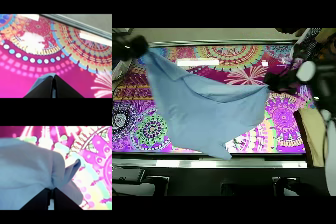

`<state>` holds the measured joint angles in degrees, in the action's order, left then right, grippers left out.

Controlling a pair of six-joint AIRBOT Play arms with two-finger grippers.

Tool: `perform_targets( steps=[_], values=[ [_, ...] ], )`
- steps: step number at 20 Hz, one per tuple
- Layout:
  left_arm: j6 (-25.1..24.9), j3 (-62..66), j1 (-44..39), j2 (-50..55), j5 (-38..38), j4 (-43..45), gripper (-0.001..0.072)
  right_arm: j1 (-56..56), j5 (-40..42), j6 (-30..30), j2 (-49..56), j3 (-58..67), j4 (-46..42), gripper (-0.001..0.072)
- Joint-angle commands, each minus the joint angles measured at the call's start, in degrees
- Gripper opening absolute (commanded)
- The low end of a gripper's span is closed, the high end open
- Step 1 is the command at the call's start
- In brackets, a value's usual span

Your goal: Fold the clothes and pants, and hang the long-sleeved shirts on hangers.

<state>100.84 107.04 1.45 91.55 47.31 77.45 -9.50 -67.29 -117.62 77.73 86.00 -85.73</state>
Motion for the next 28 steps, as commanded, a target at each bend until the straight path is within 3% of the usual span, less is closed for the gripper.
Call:
perform_targets(
  steps=[1, 6, 7, 10, 12, 13, 16, 20, 24, 28],
  values=[
    [-0.3, -0.1, -4.3, 13.4, -8.8, -1.9, 0.0015, 0.0, 16.3, -7.9, 13.1, -1.0, 4.3, 0.0043],
    [-0.3, -0.1, -7.4, 19.6, -8.4, -6.1, 0.0017, 0.0, 30.4, -11.0, 22.9, -1.0, 16.1, 0.0046],
    [-0.3, -0.1, -7.5, 19.4, -7.3, -6.3, 0.0019, 0.0, 30.6, -10.9, 23.2, -1.0, 16.5, 0.0096],
    [-0.3, 2.2, -5.4, 18.3, 2.8, -7.4, 0.0078, 2.1, 22.2, -6.0, 22.3, 1.1, 16.6, 0.0410],
    [-2.1, 4.1, -2.5, 16.5, 12.6, -7.4, 0.0476, 6.8, 10.5, -0.5, 20.1, 3.3, 16.7, 0.0428],
    [-5.0, 4.0, -0.8, 14.7, 17.0, -7.4, 0.0598, 10.3, 5.5, 3.0, 18.6, 4.0, 16.7, 0.0442],
    [-8.6, 3.8, 4.3, 9.3, 27.8, -7.4, 0.0612, 21.7, -1.4, 14.6, 16.0, 4.2, 21.0, 0.0463],
    [-8.6, -2.7, 9.0, 1.7, 32.7, -7.5, 0.0612, 31.4, -5.2, 30.3, 20.6, 4.0, 38.8, 0.0487],
    [-9.6, -16.7, 10.4, -7.3, 32.4, -9.1, 0.0612, 31.9, -8.7, 39.3, 28.4, 4.0, 44.7, 0.0499],
    [-9.4, -29.0, 11.0, -15.6, 30.1, -9.1, 0.0612, 30.1, -7.3, 43.7, 34.5, 4.0, 49.3, 0.0498]
  ],
)
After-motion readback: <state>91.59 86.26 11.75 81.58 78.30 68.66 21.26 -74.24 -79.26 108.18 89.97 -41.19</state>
